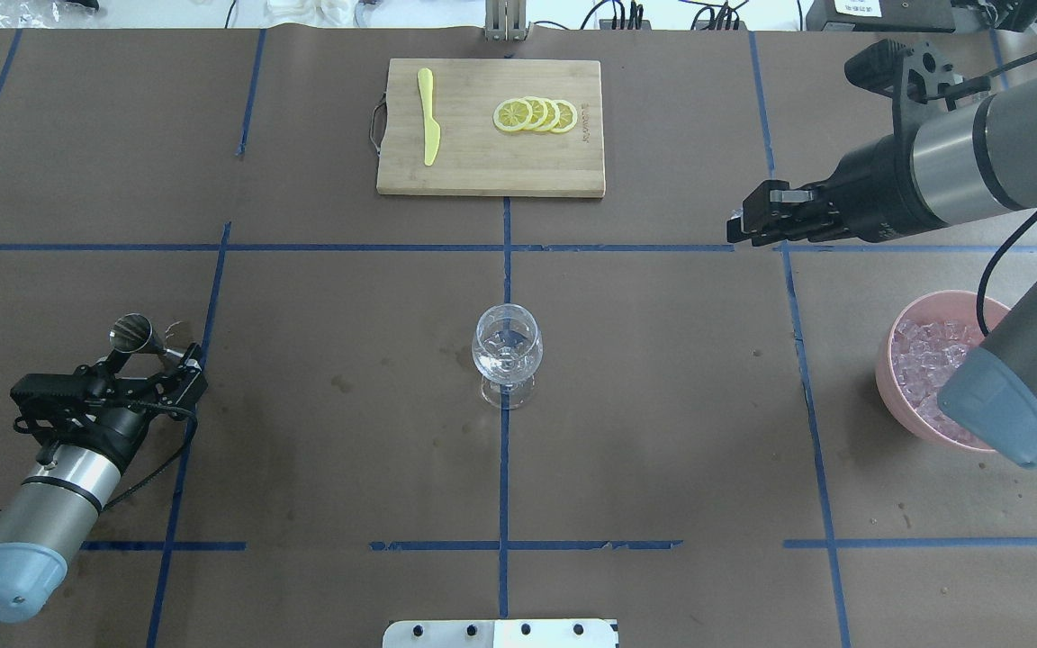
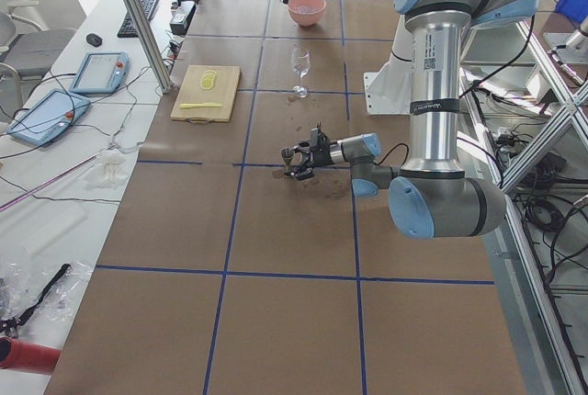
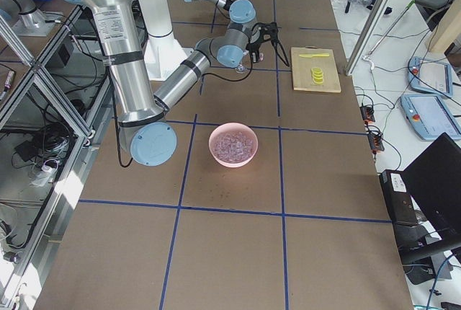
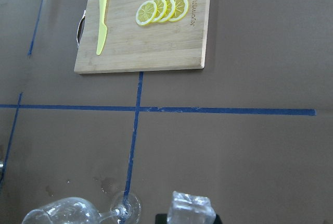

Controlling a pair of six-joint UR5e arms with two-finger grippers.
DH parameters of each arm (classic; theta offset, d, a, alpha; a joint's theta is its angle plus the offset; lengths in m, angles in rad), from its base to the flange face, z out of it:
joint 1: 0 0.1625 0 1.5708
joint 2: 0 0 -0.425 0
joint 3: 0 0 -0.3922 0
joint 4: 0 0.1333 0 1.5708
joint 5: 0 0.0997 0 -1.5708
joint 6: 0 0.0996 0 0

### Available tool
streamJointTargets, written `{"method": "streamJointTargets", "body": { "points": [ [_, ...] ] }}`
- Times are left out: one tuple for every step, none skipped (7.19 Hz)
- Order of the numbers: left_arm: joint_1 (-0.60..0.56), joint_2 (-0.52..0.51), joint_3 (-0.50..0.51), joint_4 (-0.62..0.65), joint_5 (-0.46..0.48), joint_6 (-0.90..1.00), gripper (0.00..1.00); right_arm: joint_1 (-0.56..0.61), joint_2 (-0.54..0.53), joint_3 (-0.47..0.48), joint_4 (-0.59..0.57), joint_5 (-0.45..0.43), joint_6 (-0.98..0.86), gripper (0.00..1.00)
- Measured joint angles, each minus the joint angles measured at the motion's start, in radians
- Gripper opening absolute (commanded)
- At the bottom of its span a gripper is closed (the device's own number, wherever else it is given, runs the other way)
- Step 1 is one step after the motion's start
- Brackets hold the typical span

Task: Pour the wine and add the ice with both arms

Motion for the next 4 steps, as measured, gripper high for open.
{"method": "streamJointTargets", "body": {
  "points": [
    [-0.002,0.026,-0.044,0.024,-0.064,0.005,1.00,-0.003,0.038,-0.001,-0.037,0.000,0.004,0.00],
    [-0.003,0.066,-0.117,0.070,-0.127,0.009,1.00,-0.008,0.085,-0.001,-0.087,0.000,0.007,0.00],
    [-0.004,0.102,-0.185,0.118,-0.183,0.011,1.00,-0.016,0.125,-0.002,-0.132,0.000,0.009,0.00],
    [-0.005,0.127,-0.235,0.167,-0.240,0.011,1.00,-0.037,0.161,-0.002,-0.164,-0.004,0.029,0.00]
  ]
}}
